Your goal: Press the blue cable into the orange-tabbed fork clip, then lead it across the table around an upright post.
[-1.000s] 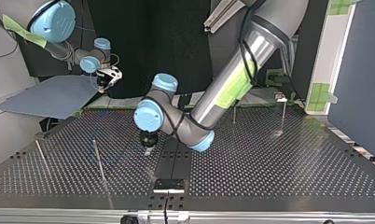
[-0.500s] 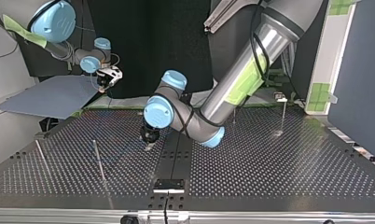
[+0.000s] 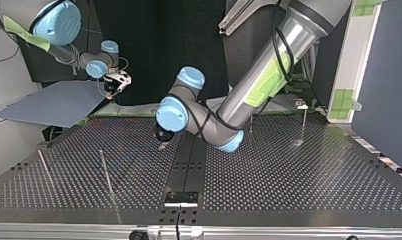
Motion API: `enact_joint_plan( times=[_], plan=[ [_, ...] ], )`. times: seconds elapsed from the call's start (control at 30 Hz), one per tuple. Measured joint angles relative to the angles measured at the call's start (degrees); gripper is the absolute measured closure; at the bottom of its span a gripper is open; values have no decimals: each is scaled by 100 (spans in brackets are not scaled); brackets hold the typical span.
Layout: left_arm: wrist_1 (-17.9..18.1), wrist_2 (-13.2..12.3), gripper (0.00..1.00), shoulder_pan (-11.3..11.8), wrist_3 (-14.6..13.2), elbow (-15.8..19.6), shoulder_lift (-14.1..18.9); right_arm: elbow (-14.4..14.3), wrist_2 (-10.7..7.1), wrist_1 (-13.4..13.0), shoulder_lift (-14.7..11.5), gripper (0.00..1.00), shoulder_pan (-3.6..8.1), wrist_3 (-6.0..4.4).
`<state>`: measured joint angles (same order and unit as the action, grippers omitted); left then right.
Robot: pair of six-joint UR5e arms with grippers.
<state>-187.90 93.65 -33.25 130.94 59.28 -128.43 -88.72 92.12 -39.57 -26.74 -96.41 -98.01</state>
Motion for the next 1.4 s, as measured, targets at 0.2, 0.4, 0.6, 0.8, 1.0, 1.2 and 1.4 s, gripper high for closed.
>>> enact_joint_plan(
  times=[0.2,0.4,0.6,0.8,1.0,1.2,1.4],
  plan=[
    [-80,58,0,18,-33,1,64,-1,7,16,2,100,-7,0],
    [-94,90,0,35,-40,6,113,-1,4,18,4,100,-12,-2],
    [-39,55,0,137,-12,6,231,-1,-2,19,4,100,-21,-5],
    [48,-32,0,210,64,7,243,-1,-8,26,3,100,-23,-9],
    [-115,-58,0,144,-102,9,265,-1,-9,33,4,100,-23,-10],
    [-196,-19,0,103,-203,11,437,-1,-8,36,5,100,-26,-9],
    [-329,-125,0,40,-275,11,699,-1,-6,36,4,100,-28,-8]
  ],
)
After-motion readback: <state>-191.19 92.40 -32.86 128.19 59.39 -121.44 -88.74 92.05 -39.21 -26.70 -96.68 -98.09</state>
